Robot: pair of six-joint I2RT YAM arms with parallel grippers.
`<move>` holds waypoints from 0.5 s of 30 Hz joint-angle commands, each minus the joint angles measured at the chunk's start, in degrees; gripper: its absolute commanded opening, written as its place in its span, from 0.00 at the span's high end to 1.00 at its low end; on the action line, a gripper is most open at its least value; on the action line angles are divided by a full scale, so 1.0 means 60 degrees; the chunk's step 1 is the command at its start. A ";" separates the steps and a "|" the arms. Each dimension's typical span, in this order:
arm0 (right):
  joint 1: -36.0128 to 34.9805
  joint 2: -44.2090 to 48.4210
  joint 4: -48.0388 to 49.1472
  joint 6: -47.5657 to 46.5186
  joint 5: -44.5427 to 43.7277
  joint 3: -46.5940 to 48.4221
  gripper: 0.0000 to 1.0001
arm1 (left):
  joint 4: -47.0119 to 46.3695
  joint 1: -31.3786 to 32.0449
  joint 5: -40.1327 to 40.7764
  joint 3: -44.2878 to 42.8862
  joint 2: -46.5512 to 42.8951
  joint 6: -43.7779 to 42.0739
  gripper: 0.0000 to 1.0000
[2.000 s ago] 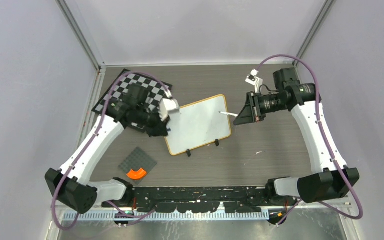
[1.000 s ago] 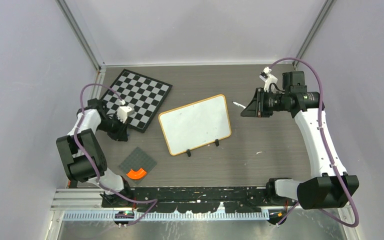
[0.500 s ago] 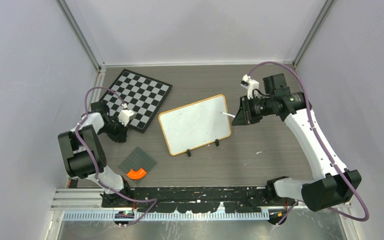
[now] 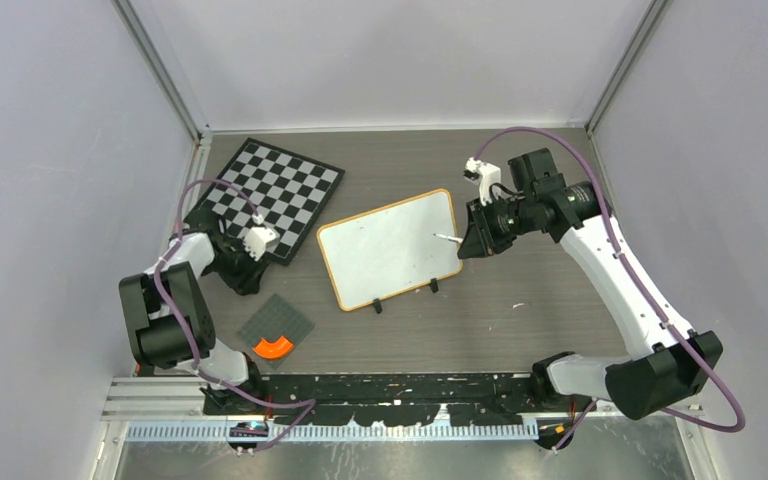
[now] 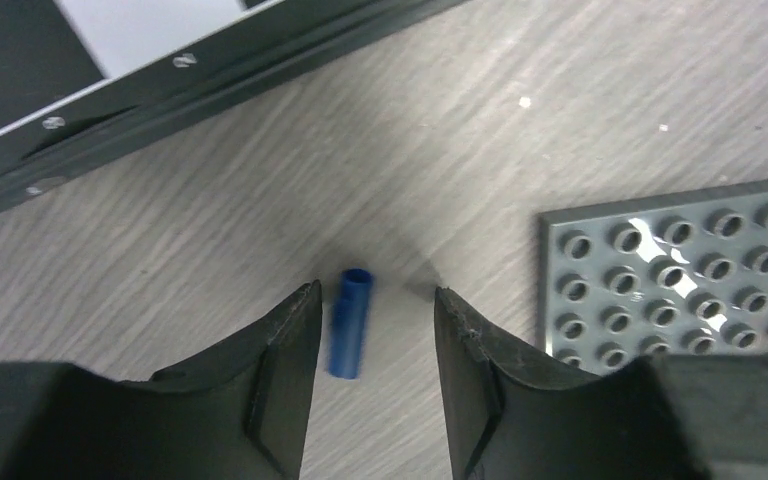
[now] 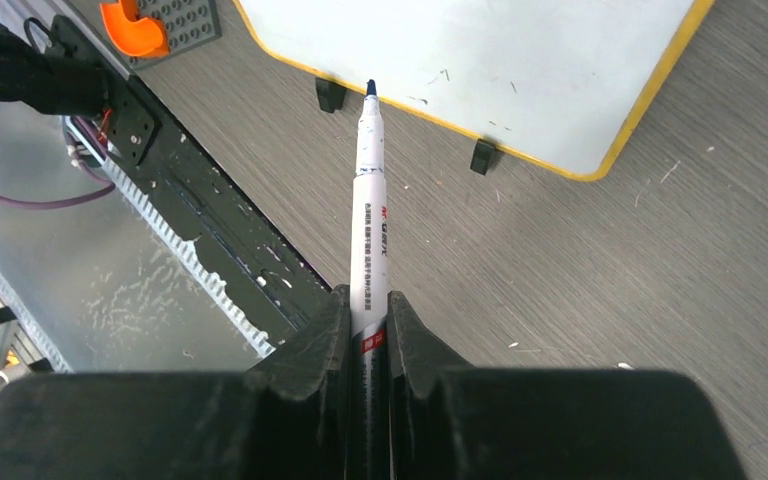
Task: Write a sentence on the whiteboard
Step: Put down the pen cap at the corner of the board.
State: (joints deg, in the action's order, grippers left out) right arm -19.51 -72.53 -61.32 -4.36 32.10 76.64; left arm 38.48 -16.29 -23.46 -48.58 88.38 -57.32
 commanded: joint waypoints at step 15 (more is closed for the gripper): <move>-0.3023 -0.0653 0.2066 0.0137 -0.2500 0.0765 1.00 | 0.2536 0.1678 -0.4790 -0.3031 -0.2514 0.4967 0.37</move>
State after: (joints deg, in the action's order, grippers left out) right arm -35.57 -75.09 -54.19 -4.25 21.39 77.67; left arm 52.40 -9.89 -40.82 -63.94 75.44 -39.44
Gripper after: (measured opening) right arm 0.183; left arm 0.624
